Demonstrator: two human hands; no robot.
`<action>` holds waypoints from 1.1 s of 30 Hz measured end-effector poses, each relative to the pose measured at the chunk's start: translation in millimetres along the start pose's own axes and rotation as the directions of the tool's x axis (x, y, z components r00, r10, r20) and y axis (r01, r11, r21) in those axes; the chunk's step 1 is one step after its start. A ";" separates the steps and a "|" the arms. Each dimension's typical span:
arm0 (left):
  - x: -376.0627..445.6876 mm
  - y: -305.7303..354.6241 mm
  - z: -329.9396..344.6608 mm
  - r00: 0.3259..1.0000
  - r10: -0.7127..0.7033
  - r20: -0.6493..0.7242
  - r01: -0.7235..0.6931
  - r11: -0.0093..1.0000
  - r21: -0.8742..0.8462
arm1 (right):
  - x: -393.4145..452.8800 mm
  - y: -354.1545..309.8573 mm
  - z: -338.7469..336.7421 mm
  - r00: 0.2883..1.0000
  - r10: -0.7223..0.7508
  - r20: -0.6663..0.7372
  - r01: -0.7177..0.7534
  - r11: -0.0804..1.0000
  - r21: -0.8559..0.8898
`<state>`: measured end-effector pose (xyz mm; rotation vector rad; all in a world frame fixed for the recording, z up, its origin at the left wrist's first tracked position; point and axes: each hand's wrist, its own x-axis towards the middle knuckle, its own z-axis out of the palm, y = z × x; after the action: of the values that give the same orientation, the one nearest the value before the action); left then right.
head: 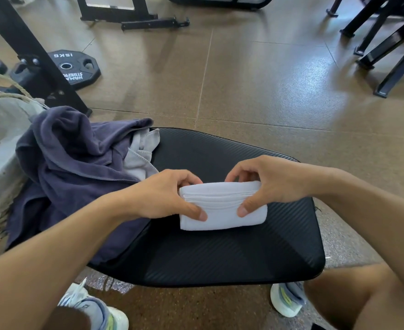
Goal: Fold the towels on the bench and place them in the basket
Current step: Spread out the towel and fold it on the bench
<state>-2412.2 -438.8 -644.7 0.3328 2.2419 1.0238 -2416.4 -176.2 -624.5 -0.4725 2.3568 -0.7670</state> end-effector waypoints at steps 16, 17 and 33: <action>7.8 -9.9 -2.1 0.915 0.303 -0.267 -0.305 0.952 0.037 | -1.2 -13.1 1.3 0.938 -0.130 -0.320 0.049 0.967 -0.250; 9.4 -13.6 -1.0 0.877 0.347 -0.333 -0.321 0.938 0.132 | 0.2 -12.4 4.1 0.913 -0.155 -0.377 0.040 0.955 -0.295; 8.6 -20.3 14.9 0.891 0.270 -0.366 -0.219 0.960 0.175 | -6.9 4.9 -1.1 0.952 0.036 -0.305 -0.091 0.982 -0.168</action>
<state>-2408.3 -439.6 -671.0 0.5194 2.6832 1.1576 -2412.6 -168.6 -623.9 -0.3729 2.7287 -0.6344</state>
